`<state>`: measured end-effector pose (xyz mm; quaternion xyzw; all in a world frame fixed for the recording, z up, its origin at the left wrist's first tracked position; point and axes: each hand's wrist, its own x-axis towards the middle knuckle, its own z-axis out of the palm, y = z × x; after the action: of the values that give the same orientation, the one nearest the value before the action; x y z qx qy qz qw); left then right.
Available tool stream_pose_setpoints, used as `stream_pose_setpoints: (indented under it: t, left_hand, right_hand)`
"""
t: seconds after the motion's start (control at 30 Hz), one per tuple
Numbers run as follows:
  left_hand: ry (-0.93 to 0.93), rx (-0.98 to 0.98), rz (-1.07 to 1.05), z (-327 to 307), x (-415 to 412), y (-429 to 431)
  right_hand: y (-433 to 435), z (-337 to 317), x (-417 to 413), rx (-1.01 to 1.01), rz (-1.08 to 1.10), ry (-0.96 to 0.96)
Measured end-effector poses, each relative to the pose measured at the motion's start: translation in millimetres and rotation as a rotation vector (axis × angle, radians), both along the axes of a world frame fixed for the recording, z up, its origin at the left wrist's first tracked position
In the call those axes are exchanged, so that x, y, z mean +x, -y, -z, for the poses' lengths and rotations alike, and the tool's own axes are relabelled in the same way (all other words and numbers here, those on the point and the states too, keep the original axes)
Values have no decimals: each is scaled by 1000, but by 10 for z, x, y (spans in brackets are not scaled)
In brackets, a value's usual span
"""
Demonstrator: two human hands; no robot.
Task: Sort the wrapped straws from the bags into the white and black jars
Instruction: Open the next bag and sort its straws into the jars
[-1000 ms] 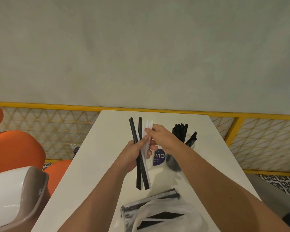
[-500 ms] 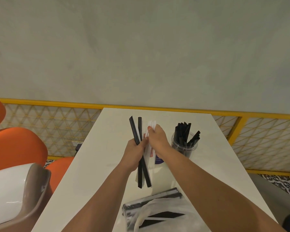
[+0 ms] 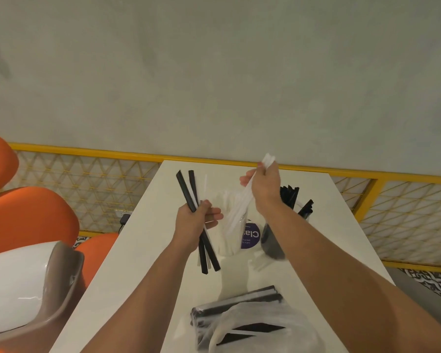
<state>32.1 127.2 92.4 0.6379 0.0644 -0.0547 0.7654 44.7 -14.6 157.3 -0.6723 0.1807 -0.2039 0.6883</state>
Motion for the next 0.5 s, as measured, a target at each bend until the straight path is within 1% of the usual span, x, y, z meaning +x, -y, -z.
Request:
stream_pose_setpoints:
  t: [0.13,0.27,0.33,0.4,0.47,0.5]
  left_hand:
    - [19,-43,-15,-52,14,-65]
    - [24,28,-33,-65,13,-73]
    - [35,53,-23,-52,5,-64]
    - [45,65,-5,-42,-9,-57]
    - [45,52,13,-34,-18,-54]
    - [45,40,24,-33,-19,-53]
  right_hand:
    - [82,-150,137,-32,63,213]
    - [38,-4,177,-220,32,316]
    - [6,184,165,-284,-18,287]
    - [-11,365,150,-308,-77,217]
    - [-18,497,146,-358,-165,85]
    - [-13,559,157,-432,-206,-1]
